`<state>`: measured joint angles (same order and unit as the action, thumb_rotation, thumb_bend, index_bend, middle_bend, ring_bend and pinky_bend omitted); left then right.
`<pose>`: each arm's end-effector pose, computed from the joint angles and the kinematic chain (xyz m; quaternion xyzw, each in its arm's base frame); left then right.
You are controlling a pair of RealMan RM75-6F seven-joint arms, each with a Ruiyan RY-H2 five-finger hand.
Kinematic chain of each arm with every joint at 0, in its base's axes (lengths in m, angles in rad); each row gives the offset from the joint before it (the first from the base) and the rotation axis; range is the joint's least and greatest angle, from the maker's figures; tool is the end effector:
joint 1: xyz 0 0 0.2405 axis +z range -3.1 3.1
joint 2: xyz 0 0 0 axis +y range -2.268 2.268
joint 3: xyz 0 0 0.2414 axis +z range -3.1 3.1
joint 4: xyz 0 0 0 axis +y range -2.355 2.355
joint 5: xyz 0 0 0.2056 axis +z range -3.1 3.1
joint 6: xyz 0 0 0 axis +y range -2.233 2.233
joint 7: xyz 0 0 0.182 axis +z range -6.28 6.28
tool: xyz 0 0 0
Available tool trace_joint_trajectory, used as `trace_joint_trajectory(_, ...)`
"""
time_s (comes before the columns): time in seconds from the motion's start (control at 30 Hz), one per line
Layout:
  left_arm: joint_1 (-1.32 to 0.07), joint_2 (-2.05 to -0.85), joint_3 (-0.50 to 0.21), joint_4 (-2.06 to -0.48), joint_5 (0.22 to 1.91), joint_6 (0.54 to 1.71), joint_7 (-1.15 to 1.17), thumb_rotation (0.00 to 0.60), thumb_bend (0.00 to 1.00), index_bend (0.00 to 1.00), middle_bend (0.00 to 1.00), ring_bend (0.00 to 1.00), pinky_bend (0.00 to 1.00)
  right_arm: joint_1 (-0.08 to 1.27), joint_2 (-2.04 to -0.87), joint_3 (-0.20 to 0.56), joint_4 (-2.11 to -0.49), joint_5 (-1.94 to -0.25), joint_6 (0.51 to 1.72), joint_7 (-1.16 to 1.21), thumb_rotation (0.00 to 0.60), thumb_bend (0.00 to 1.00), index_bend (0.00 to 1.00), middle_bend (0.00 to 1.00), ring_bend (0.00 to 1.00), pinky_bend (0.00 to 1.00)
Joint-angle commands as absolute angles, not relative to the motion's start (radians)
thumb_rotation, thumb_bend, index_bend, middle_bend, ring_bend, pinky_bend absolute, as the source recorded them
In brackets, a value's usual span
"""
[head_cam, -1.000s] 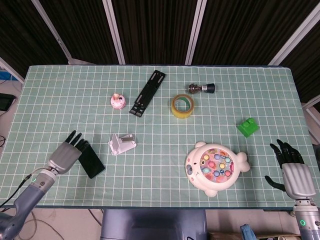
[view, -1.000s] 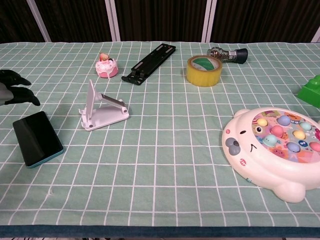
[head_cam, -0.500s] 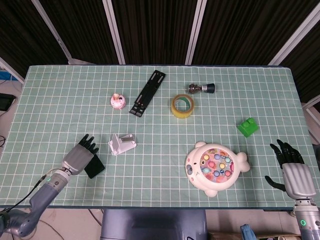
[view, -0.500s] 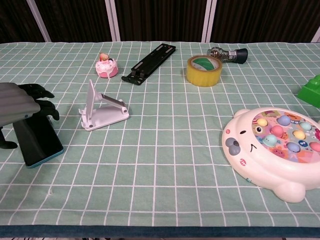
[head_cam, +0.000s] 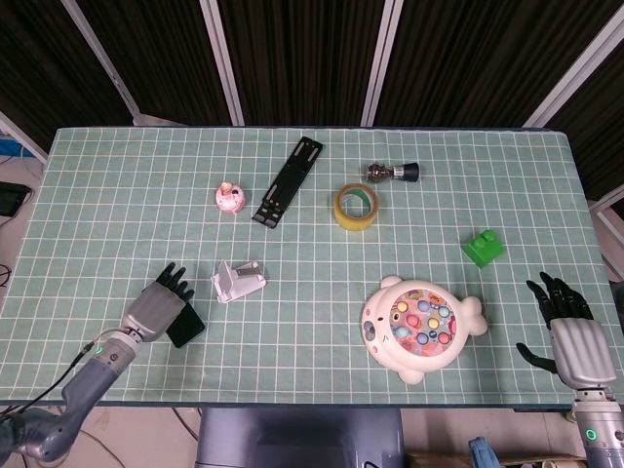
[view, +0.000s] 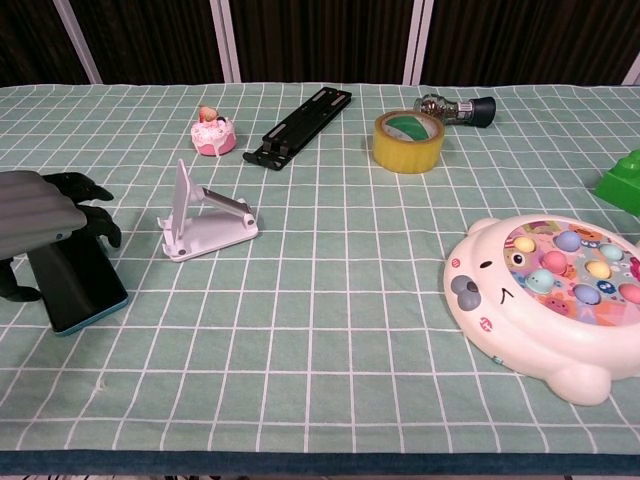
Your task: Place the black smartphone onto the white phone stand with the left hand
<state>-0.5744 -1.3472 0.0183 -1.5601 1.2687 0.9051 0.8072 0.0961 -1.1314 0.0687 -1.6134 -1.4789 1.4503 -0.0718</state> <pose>-0.2237 0.3006 -0.0078 -0.8672 -0.1668 -0.1369 0.4488 -0.2960 -0.2246 0.1515 0.6041 -0.3769 0.3683 0.5978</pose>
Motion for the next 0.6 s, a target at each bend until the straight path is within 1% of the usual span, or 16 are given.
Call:
trace_joint_trajectory(0.03, -0.578, -1.352, 0.022, -1.559, 1.263, 0.905, 0.811, 0.600, 0.15, 0.23, 0.22, 0.00, 0.02, 0.096, -1.131, 0.069, -1.614, -1.479, 1.450, -0.072, 0.600, 0.28, 0.13, 0.00, 0.00, 0.13)
trace_joint_trajectory(0.47, -0.588, -1.364, 0.039, -1.552, 1.240, 0.910, 0.817, 0.600, 0.15, 0.24, 0.22, 0.00, 0.02, 0.096, -1.131, 0.069, -1.614, -1.479, 1.450, -0.070, 0.600, 0.28, 0.13, 0.00, 0.00, 0.13)
trace_joint_trajectory(0.53, -0.587, -1.364, 0.043, -1.552, 1.241, 0.913, 0.812, 0.600, 0.15, 0.24, 0.23, 0.00, 0.02, 0.097, -1.131, 0.069, -1.614, -1.478, 1.450, -0.071, 0.600, 0.28, 0.13, 0.00, 0.00, 0.13)
trace_joint_trajectory(0.6, -0.586, -1.367, 0.044, -1.546, 1.242, 0.920, 0.805, 0.600, 0.15, 0.27, 0.26, 0.00, 0.02, 0.096, -1.131, 0.069, -1.614, -1.478, 1.450, -0.071, 0.600, 0.28, 0.13, 0.00, 0.00, 0.13)
